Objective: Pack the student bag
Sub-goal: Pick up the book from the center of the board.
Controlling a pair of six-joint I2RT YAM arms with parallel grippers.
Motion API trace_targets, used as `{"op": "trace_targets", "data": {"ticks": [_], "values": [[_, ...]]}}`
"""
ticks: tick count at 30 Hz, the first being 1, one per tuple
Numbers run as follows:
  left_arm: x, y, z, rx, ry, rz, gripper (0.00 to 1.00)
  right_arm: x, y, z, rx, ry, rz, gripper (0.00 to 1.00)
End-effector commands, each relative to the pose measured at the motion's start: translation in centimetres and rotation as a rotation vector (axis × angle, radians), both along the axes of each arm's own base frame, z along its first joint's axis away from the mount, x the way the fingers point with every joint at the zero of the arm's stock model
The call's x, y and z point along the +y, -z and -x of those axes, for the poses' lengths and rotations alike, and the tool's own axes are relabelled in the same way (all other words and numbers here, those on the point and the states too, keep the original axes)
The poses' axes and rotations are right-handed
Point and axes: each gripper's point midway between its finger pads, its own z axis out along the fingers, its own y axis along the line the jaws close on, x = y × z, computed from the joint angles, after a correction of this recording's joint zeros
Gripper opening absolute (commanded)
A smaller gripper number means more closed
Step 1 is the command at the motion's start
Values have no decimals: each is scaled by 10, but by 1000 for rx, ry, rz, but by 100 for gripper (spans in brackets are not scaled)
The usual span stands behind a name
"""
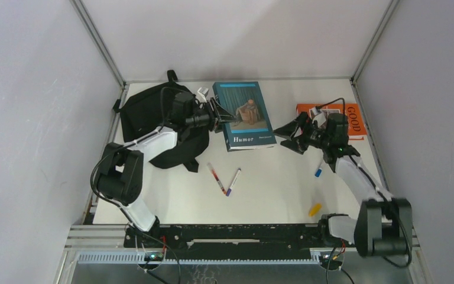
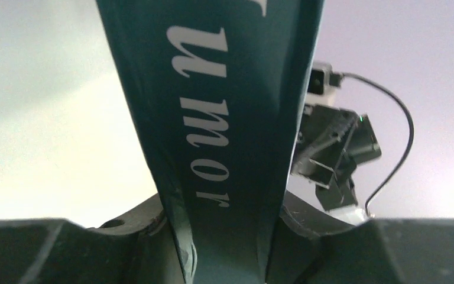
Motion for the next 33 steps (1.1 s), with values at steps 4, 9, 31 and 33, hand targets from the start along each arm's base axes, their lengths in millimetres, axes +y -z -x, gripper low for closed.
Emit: {"op": "trace_targets", "data": {"ticks": [4,9,31,33], "values": [[6,-73,-5,-166,-154,140,20,-8,-36,24,-114,183,-142,100],[-1,-99,-1,-167,-167,304,19,10,-62,38,-258,248,-297,100],[-5,-100,8,-165,-171,317,18,64,-128,13,-462,211,-490,100],[-5,-99,9,-163,-172,314,19,68,-134,10,-471,201,-513,98]]}}
